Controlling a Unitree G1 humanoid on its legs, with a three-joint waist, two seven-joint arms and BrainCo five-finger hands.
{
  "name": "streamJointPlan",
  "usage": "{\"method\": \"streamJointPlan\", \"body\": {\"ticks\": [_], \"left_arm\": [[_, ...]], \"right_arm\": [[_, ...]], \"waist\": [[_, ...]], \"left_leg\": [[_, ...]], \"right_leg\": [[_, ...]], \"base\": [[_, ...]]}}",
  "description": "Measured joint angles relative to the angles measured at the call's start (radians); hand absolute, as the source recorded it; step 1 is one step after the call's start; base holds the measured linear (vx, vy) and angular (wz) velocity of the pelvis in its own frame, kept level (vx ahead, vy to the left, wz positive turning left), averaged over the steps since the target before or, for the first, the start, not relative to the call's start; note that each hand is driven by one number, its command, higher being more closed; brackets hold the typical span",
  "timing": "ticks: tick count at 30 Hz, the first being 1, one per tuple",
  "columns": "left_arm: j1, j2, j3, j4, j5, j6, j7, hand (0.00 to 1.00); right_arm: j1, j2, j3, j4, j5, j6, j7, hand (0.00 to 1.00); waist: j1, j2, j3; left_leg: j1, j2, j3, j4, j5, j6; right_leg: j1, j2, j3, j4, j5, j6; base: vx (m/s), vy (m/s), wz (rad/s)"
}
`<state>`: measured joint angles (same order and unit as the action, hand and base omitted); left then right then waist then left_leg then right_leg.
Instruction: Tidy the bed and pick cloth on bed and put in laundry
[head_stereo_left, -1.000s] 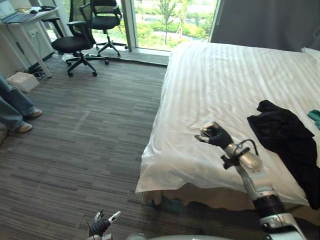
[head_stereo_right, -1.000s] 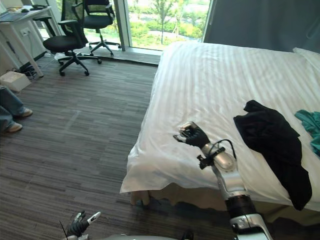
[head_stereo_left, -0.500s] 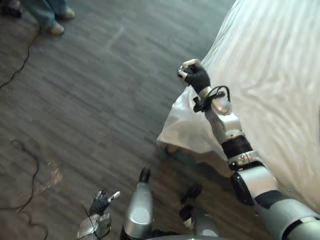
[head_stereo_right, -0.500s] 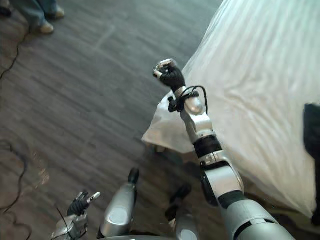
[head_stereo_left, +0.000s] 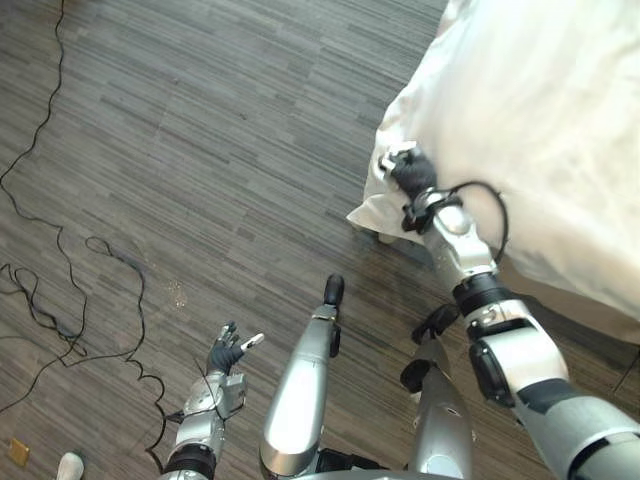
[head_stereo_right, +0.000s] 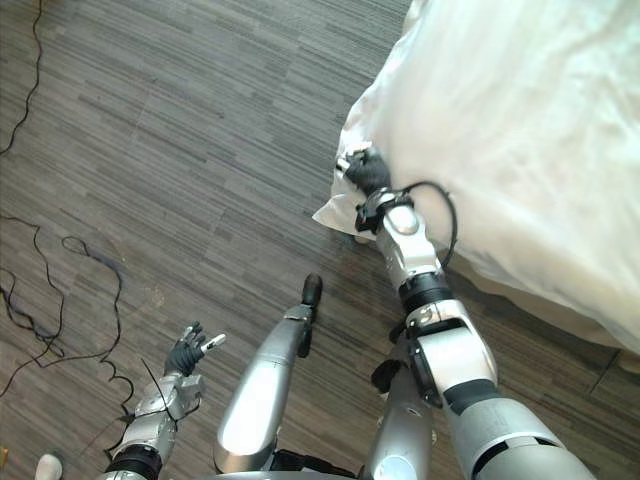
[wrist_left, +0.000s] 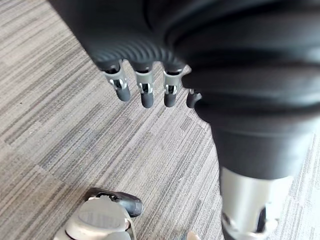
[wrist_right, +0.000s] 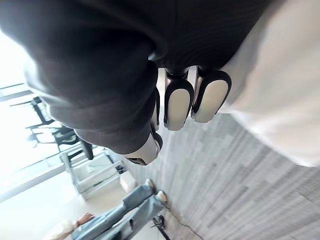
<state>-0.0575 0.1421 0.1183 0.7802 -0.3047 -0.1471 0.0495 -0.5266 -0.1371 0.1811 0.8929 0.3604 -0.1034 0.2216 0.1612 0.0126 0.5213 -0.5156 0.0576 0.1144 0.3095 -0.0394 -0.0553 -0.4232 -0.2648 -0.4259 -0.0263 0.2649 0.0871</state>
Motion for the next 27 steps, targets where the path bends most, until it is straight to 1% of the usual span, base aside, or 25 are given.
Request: {"method": "streamJointPlan", "body": {"ticks": [1, 2, 3, 4, 5, 6, 7, 8, 9, 10, 12, 13, 14, 15, 16, 17, 18, 19, 21, 22, 23, 24, 25, 26, 27], "left_arm": [[-0.005, 0.000, 0.002, -0.006, -0.004, 0.018, 0.008, 0.00], [-0.012, -0.002, 0.001, -0.013, -0.008, 0.031, 0.014, 0.00], [-0.037, -0.007, -0.004, -0.029, -0.008, 0.066, 0.025, 0.00], [-0.083, -0.014, -0.017, -0.047, -0.010, 0.111, 0.040, 0.00], [-0.101, -0.012, -0.030, -0.047, -0.011, 0.128, 0.046, 0.00], [-0.127, -0.012, -0.051, -0.065, -0.017, 0.153, 0.055, 0.00], [-0.137, -0.013, -0.065, -0.077, -0.018, 0.168, 0.066, 0.00], [-0.138, -0.013, -0.066, -0.077, -0.018, 0.169, 0.067, 0.00], [-0.143, -0.013, -0.087, -0.078, -0.019, 0.189, 0.083, 0.00], [-0.141, -0.014, -0.090, -0.059, -0.023, 0.205, 0.092, 0.00], [-0.139, -0.016, -0.109, -0.022, -0.038, 0.215, 0.109, 0.00], [-0.139, -0.018, -0.115, -0.006, -0.040, 0.217, 0.109, 0.00], [-0.139, -0.019, -0.115, 0.000, -0.042, 0.217, 0.108, 0.00], [-0.142, -0.015, -0.115, 0.004, -0.056, 0.214, 0.106, 0.00], [-0.146, -0.010, -0.115, 0.008, -0.069, 0.209, 0.104, 0.00], [-0.149, -0.007, -0.114, 0.008, -0.080, 0.207, 0.103, 0.00], [-0.161, 0.000, -0.114, 0.017, -0.101, 0.208, 0.100, 0.00], [-0.165, 0.003, -0.114, 0.021, -0.123, 0.209, 0.095, 0.00], [-0.222, 0.010, -0.113, 0.057, -0.190, 0.216, 0.082, 0.00], [-0.237, 0.014, -0.113, 0.065, -0.203, 0.219, 0.082, 0.00], [-0.276, 0.021, -0.112, 0.093, -0.217, 0.229, 0.079, 0.00], [-0.310, 0.021, -0.112, 0.111, -0.226, 0.242, 0.072, 0.00], [-0.327, 0.023, -0.112, 0.117, -0.225, 0.250, 0.060, 0.00], [-0.355, 0.025, -0.113, 0.122, -0.224, 0.256, 0.044, 0.00], [-0.372, 0.017, -0.115, 0.124, -0.221, 0.251, 0.036, 0.00]], "right_arm": [[0.039, 0.006, 0.027, -0.007, -0.006, -0.001, 0.015, 1.00], [0.060, 0.010, 0.044, -0.018, -0.017, -0.002, 0.026, 1.00], [0.091, 0.014, 0.097, -0.064, -0.021, -0.008, 0.044, 1.00], [0.102, 0.022, 0.174, -0.156, -0.016, -0.037, 0.057, 1.00], [0.101, 0.031, 0.201, -0.205, -0.011, -0.051, 0.063, 1.00], [0.094, 0.060, 0.242, -0.323, 0.030, -0.081, 0.076, 1.00], [0.087, 0.090, 0.261, -0.412, 0.074, -0.096, 0.085, 1.00], [0.087, 0.092, 0.262, -0.418, 0.077, -0.096, 0.086, 1.00], [0.061, 0.144, 0.284, -0.558, 0.188, -0.124, 0.106, 1.00], [0.040, 0.177, 0.291, -0.623, 0.261, -0.136, 0.123, 1.00], [0.018, 0.189, 0.272, -0.681, 0.354, -0.161, 0.132, 1.00], [-0.002, 0.188, 0.236, -0.688, 0.396, -0.164, 0.130, 1.00], [-0.013, 0.183, 0.211, -0.687, 0.409, -0.162, 0.126, 1.00], [-0.042, 0.168, 0.156, -0.687, 0.424, -0.157, 0.112, 1.00], [-0.086, 0.153, 0.097, -0.680, 0.436, -0.146, 0.077, 1.00], [-0.113, 0.145, 0.074, -0.671, 0.445, -0.138, 0.057, 1.00], [-0.181, 0.130, 0.023, -0.642, 0.471, -0.112, 0.019, 1.00], [-0.219, 0.119, 0.004, -0.624, 0.484, -0.095, -0.003, 1.00], [-0.338, 0.069, -0.031, -0.547, 0.493, -0.048, -0.068, 1.00], [-0.366, 0.062, -0.038, -0.518, 0.493, -0.037, -0.085, 1.00], [-0.413, 0.048, -0.057, -0.452, 0.492, -0.016, -0.119, 1.00], [-0.444, 0.033, -0.080, -0.384, 0.492, 0.000, -0.160, 1.00], [-0.454, 0.028, -0.097, -0.346, 0.493, 0.002, -0.190, 1.00], [-0.460, 0.015, -0.134, -0.264, 0.493, 0.004, -0.243, 1.00], [-0.456, -0.005, -0.168, -0.197, 0.497, -0.005, -0.281, 1.00]], "waist": [[-0.024, -0.016, 0.009], [-0.037, -0.027, 0.012], [-0.050, -0.041, 0.012], [-0.064, -0.048, 0.012], [-0.068, -0.052, 0.011], [-0.069, -0.059, 0.010], [-0.070, -0.064, 0.007], [-0.070, -0.065, 0.007], [-0.075, -0.079, -0.003], [-0.089, -0.089, -0.020], [-0.095, -0.096, -0.056], [-0.094, -0.093, -0.074], [-0.096, -0.092, -0.082], [-0.097, -0.092, -0.086], [-0.097, -0.090, -0.088], [-0.096, -0.090, -0.088], [-0.095, -0.088, -0.088], [-0.097, -0.086, -0.088], [-0.095, -0.068, -0.089], [-0.094, -0.066, -0.089], [-0.092, -0.056, -0.089], [-0.090, -0.037, -0.089], [-0.088, -0.035, -0.089], [-0.089, -0.035, -0.089], [-0.075, -0.023, -0.086]], "left_leg": [[0.028, 0.008, 0.010, 0.001, -0.010, -0.004], [0.047, 0.014, 0.018, 0.004, -0.019, -0.009], [0.085, 0.028, 0.034, 0.008, -0.030, -0.012], [0.127, 0.044, 0.041, 0.012, -0.040, -0.021], [0.140, 0.049, 0.042, 0.013, -0.041, -0.022], [0.165, 0.063, 0.052, 0.011, -0.047, -0.030], [0.178, 0.071, 0.057, 0.008, -0.050, -0.034], [0.179, 0.072, 0.058, 0.008, -0.050, -0.034], [0.213, 0.083, 0.082, -0.002, -0.056, -0.041], [0.232, 0.085, 0.089, -0.014, -0.057, -0.042], [0.256, 0.084, 0.105, -0.027, -0.057, -0.042], [0.276, 0.082, 0.113, -0.032, -0.059, -0.041], [0.282, 0.080, 0.114, -0.033, -0.060, -0.040], [0.298, 0.079, 0.121, -0.034, -0.062, -0.037], [0.303, 0.076, 0.127, -0.038, -0.063, -0.035], [0.303, 0.074, 0.130, -0.040, -0.063, -0.035], [0.298, 0.068, 0.137, -0.045, -0.062, -0.035], [0.291, 0.065, 0.140, -0.047, -0.062, -0.035], [0.237, 0.060, 0.137, -0.047, -0.052, -0.038], [0.223, 0.058, 0.136, -0.051, -0.047, -0.039], [0.193, 0.059, 0.129, -0.064, -0.026, -0.037], [0.159, 0.067, 0.116, -0.075, -0.004, -0.030], [0.141, 0.066, 0.109, -0.073, -0.002, -0.032], [0.105, 0.059, 0.095, -0.048, -0.002, -0.032], [0.079, 0.063, 0.085, -0.036, -0.003, -0.032]], "right_leg": [[0.019, 0.006, 0.013, -0.002, -0.003, -0.005], [0.033, 0.011, 0.019, -0.005, -0.006, -0.009], [0.065, 0.023, 0.021, -0.017, -0.011, -0.016], [0.108, 0.039, 0.022, -0.032, -0.011, -0.025], [0.120, 0.046, 0.022, -0.037, -0.004, -0.037], [0.142, 0.062, 0.026, -0.050, -0.003, -0.045], [0.150, 0.071, 0.033, -0.054, -0.004, -0.049], [0.151, 0.072, 0.034, -0.055, -0.004, -0.049], [0.172, 0.085, 0.048, -0.066, 0.003, -0.060], [0.181, 0.088, 0.053, -0.066, 0.003, -0.059], [0.190, 0.088, 0.067, -0.064, 0.005, -0.057], [0.200, 0.087, 0.075, -0.063, 0.005, -0.057], [0.206, 0.086, 0.076, -0.063, 0.005, -0.057], [0.215, 0.084, 0.080, -0.061, 0.005, -0.057], [0.215, 0.081, 0.087, -0.060, 0.005, -0.057], [0.211, 0.079, 0.090, -0.059, 0.005, -0.057], [0.197, 0.073, 0.098, -0.057, 0.005, -0.058], [0.186, 0.070, 0.101, -0.053, 0.001, -0.062], [0.130, 0.061, 0.094, -0.038, -0.011, -0.053], [0.115, 0.060, 0.091, -0.038, -0.017, -0.056], [0.086, 0.060, 0.076, -0.039, -0.050, -0.046], [0.057, 0.068, 0.062, -0.033, -0.088, -0.036], [0.043, 0.069, 0.059, -0.031, -0.086, -0.042], [0.025, 0.060, 0.060, -0.031, -0.008, -0.050], [0.006, 0.065, 0.060, -0.029, 0.032, -0.060]], "base": [[0.07, -0.007, -0.51], [0.08, -0.025, -0.55], [0.10, -0.042, -0.55], [0.10, -0.046, -0.46], [0.09, -0.055, -0.34], [0.06, -0.053, -0.27], [0.06, -0.051, -0.23], [0.06, -0.034, -0.30], [0.07, -0.011, -0.28], [0.07, 0.002, -0.28], [0.07, 0.038, -0.19], [0.07, 0.055, -0.22], [0.05, 0.060, -0.17], [0.01, 0.063, -0.12], [-0.01, 0.063, -0.12], [-0.05, 0.059, -0.14], [-0.06, 0.044, -0.12], [-0.10, 0.049, -0.09], [-0.12, 0.029, 0.03], [-0.09, 0.001, 0.10], [-0.04, -0.013, 0.16], [-0.03, -0.010, 0.22], [-0.02, 0.002, 0.41], [0.01, 0.010, 0.41], [0.02, 0.004, 0.31]]}}
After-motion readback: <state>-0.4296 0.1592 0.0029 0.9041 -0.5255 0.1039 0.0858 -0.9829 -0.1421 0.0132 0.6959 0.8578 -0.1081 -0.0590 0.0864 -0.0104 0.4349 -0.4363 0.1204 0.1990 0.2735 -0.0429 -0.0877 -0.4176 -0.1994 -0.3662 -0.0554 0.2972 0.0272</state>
